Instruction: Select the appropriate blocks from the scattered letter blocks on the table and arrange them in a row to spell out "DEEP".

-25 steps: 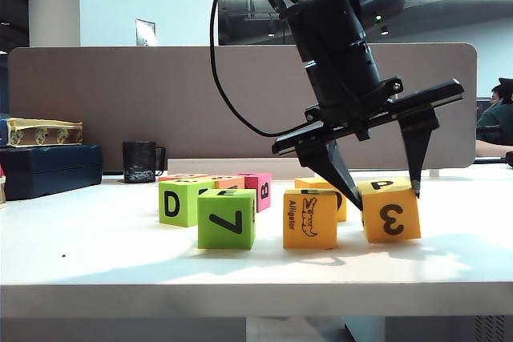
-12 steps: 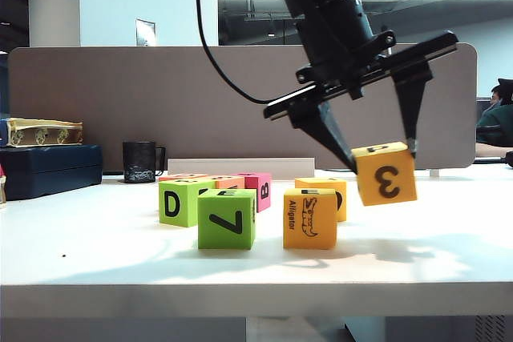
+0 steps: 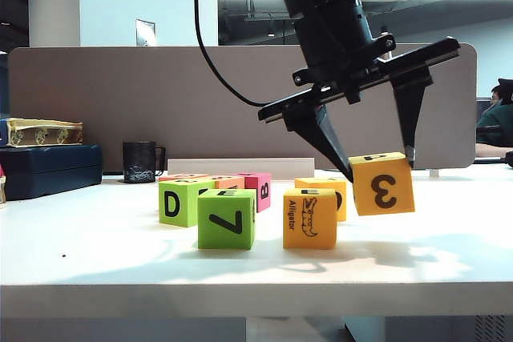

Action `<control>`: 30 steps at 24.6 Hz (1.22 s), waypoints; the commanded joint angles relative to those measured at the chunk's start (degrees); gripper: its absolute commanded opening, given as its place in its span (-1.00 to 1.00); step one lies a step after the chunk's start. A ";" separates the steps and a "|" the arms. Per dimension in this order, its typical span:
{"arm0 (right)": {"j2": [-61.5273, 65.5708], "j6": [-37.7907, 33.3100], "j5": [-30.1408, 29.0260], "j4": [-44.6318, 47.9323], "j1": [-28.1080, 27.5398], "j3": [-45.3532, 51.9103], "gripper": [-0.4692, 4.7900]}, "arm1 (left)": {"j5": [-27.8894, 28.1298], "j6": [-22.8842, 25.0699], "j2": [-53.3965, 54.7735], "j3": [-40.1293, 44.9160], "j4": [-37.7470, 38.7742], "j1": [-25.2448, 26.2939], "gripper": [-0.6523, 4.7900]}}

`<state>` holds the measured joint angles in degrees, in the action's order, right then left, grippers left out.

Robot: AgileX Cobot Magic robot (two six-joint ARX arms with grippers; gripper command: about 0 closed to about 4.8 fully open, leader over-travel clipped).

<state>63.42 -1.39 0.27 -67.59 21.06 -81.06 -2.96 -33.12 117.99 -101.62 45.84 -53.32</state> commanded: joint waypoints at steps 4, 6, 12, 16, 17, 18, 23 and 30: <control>-0.13 0.17 0.02 0.35 0.02 -0.26 -0.82 | -0.07 -0.33 0.35 -0.13 -0.24 -0.35 0.26; -0.13 0.15 0.02 0.35 0.02 -0.26 -0.82 | -0.07 -0.33 0.59 -0.13 -0.24 -0.35 0.26; -0.13 0.15 0.02 0.28 0.02 -0.26 -0.82 | -0.57 -0.33 1.42 -0.13 -0.11 -0.35 0.26; -0.13 0.15 0.02 0.11 0.02 -0.26 -0.82 | -0.98 -0.33 2.10 -0.13 -0.13 -0.35 0.26; -0.13 0.15 0.02 0.11 0.02 -0.26 -0.82 | -1.01 -0.33 2.10 -0.13 -0.13 -0.35 0.26; -0.13 0.17 0.02 0.13 0.02 -0.26 -0.82 | -1.01 -0.31 2.10 -0.13 -0.15 -0.35 0.26; -0.13 0.15 0.02 0.11 0.02 -0.26 -0.82 | -1.14 -0.33 2.10 -0.13 -0.33 -0.35 0.26; -0.13 0.15 0.00 -0.17 0.02 -0.26 -0.82 | -1.38 -0.31 2.10 -0.13 -0.50 -0.35 0.38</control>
<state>63.44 -1.39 0.27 -68.01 21.06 -81.06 -4.12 -33.28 120.27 -101.62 45.87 -53.45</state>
